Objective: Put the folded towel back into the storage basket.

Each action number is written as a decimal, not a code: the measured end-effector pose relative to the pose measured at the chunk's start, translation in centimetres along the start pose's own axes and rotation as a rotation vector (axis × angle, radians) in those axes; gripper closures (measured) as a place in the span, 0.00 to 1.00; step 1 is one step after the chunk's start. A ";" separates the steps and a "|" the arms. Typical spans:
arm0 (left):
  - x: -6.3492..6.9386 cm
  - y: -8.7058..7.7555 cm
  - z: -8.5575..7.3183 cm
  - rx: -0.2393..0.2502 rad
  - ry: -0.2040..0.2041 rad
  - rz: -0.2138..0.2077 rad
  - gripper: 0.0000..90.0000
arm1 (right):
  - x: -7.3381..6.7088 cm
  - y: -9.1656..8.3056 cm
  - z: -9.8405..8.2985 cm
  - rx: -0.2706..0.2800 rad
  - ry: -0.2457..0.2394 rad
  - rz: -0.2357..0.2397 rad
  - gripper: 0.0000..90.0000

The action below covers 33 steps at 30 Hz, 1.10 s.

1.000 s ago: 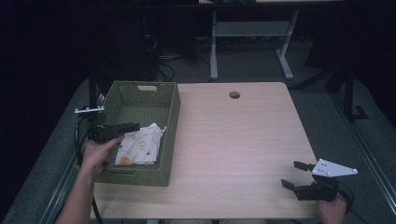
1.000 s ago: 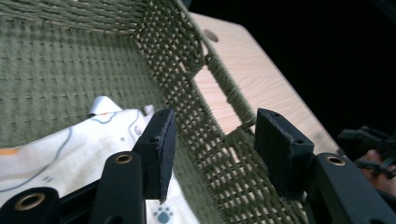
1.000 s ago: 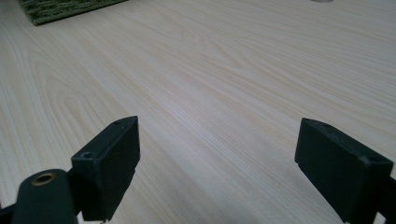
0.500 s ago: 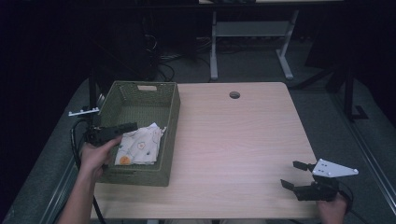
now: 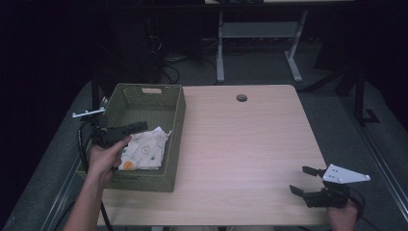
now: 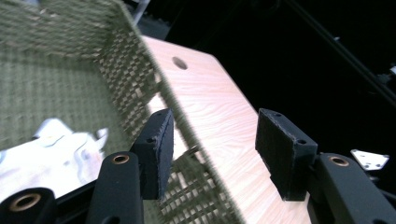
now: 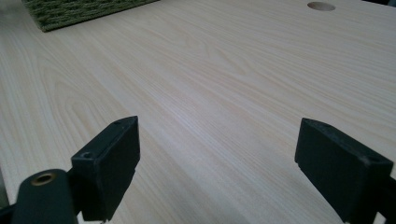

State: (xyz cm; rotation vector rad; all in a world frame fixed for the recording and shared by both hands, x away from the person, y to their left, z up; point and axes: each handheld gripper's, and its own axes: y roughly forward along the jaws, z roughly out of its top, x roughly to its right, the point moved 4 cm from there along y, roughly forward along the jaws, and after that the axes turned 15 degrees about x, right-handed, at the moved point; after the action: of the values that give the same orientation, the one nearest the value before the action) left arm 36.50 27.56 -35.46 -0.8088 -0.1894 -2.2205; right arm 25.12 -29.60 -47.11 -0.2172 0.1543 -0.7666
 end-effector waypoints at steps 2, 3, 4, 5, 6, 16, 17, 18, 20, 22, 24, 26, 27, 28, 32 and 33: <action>0.5 0.3 0.1 -0.001 0.002 -0.021 0.47 | 0.0 0.0 0.0 0.000 0.002 0.000 0.15; 1.0 0.5 0.1 -0.004 0.006 -0.029 0.45 | 0.0 0.0 0.0 0.000 0.001 0.000 0.15; 1.2 0.6 0.1 -0.005 0.007 -0.033 0.42 | 0.0 0.0 0.0 0.000 0.001 0.000 0.15; 1.3 0.7 0.1 -0.006 0.006 -0.036 0.40 | 0.0 0.0 0.0 0.000 0.001 0.000 0.15; 1.3 0.7 0.1 -0.006 0.006 -0.036 0.38 | 0.0 0.0 0.0 0.001 0.001 0.000 0.15; 1.6 1.3 -0.1 -0.004 -0.010 -0.002 0.19 | 0.1 0.0 -0.1 0.002 0.004 0.001 0.15; 1.8 1.4 -0.1 0.001 -0.012 -0.008 0.19 | 0.1 0.0 -0.1 0.006 0.005 0.003 0.15; 1.9 1.4 -0.1 0.002 -0.004 -0.010 0.19 | 0.1 0.0 -0.1 0.005 0.004 0.003 0.15; 2.0 1.4 -0.1 0.002 -0.001 -0.011 0.19 | 0.1 0.0 0.0 0.001 0.003 0.000 0.15; 2.5 1.6 0.0 0.011 0.000 -0.025 0.19 | 0.1 0.0 0.0 0.002 0.002 0.001 0.15; 2.6 1.6 0.0 0.014 0.003 -0.026 0.19 | 0.1 0.0 0.0 0.003 0.003 0.002 0.15; 3.4 1.9 -0.2 0.010 0.030 -0.044 0.19 | 0.2 0.0 -0.1 -0.001 0.003 0.007 0.15; 3.6 2.0 -0.3 0.007 0.035 -0.050 0.19 | 0.2 0.0 -0.1 -0.001 0.002 0.006 0.15; 3.6 2.0 -0.3 0.007 0.035 -0.050 0.19 | 0.2 0.0 -0.1 -0.001 0.002 0.006 0.15; 4.4 2.5 -0.5 -0.006 0.056 -0.073 0.19 | 0.2 0.0 0.0 0.001 0.001 0.007 0.15; 4.8 2.8 -0.5 -0.008 0.058 -0.083 0.20 | 0.2 0.0 -0.1 0.000 0.001 0.008 0.15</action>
State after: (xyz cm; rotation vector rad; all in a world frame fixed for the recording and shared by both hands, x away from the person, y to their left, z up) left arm 35.68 22.49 -33.27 -0.7525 -0.1890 -2.3212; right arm 25.23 -29.76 -47.16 -0.2159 0.1561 -0.7592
